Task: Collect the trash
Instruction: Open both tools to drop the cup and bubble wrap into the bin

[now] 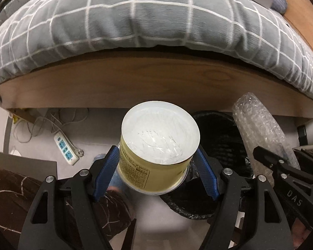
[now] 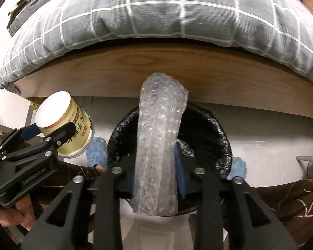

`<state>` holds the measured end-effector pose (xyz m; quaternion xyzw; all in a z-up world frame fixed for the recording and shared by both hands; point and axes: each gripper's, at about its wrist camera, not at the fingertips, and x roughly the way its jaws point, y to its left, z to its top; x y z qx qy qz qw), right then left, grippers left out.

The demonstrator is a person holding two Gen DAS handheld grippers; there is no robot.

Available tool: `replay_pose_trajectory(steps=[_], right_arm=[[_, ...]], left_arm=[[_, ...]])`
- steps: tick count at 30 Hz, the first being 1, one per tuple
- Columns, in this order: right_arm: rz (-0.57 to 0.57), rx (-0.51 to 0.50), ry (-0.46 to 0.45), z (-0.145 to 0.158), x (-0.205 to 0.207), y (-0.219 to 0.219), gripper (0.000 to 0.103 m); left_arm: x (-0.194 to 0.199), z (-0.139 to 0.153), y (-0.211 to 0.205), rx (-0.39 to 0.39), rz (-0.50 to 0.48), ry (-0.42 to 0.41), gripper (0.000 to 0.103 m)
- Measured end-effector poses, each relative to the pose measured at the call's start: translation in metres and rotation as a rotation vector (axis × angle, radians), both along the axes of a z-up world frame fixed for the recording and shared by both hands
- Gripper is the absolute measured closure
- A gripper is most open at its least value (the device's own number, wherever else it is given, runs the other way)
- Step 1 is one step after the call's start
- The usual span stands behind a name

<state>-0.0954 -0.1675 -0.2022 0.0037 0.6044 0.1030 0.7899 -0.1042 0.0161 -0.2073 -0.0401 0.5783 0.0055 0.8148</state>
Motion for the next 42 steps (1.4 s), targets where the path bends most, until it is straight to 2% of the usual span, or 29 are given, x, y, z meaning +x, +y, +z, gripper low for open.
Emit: replay_pose_trajectory(steps=[1, 3, 7, 9, 12, 17, 22, 32, 36, 38, 40, 42], right_arm=[[-0.001, 0.001, 0.0, -0.001, 0.0, 0.001, 0.066], [0.0, 0.001, -0.002, -0.001, 0.001, 0.001, 0.055], [-0.009, -0.012, -0.019, 0.0, 0.004, -0.01, 0.044], [-0.01, -0.012, -0.028, 0.001, 0.005, -0.016, 0.033], [-0.018, -0.042, -0.054, 0.006, 0.004, -0.027, 0.022], [-0.073, -0.067, -0.083, 0.014, 0.001, -0.051, 0.01], [-0.153, -0.095, -0.103, 0.018, -0.001, -0.084, 0.008], [-0.272, -0.119, -0.088, 0.01, -0.009, -0.137, 0.008], [-0.283, -0.123, -0.09, 0.012, -0.011, -0.141, 0.008], [-0.281, -0.119, -0.095, 0.01, -0.009, -0.14, 0.008], [-0.278, -0.114, -0.1, 0.011, -0.008, -0.137, 0.008], [-0.276, -0.114, -0.11, 0.013, -0.006, -0.135, 0.008]], left_arm=[[0.0, 0.0, 0.001, -0.002, 0.003, 0.003, 0.032], [0.001, 0.0, 0.0, -0.006, 0.005, 0.009, 0.032], [0.005, -0.003, -0.006, -0.013, -0.003, 0.015, 0.032], [0.007, -0.008, -0.009, -0.014, -0.009, 0.022, 0.032], [0.012, -0.01, -0.018, -0.022, -0.026, 0.031, 0.032], [0.016, -0.013, -0.042, -0.014, -0.066, 0.025, 0.032], [0.014, -0.019, -0.07, -0.019, -0.114, 0.04, 0.032], [0.01, -0.025, -0.116, -0.035, -0.197, 0.046, 0.032], [0.007, -0.023, -0.128, 0.004, -0.224, 0.014, 0.03], [0.007, -0.021, -0.13, 0.018, -0.223, 0.005, 0.026], [0.007, -0.018, -0.129, 0.019, -0.213, -0.003, 0.014], [0.009, -0.014, -0.127, 0.016, -0.203, -0.013, 0.012]])
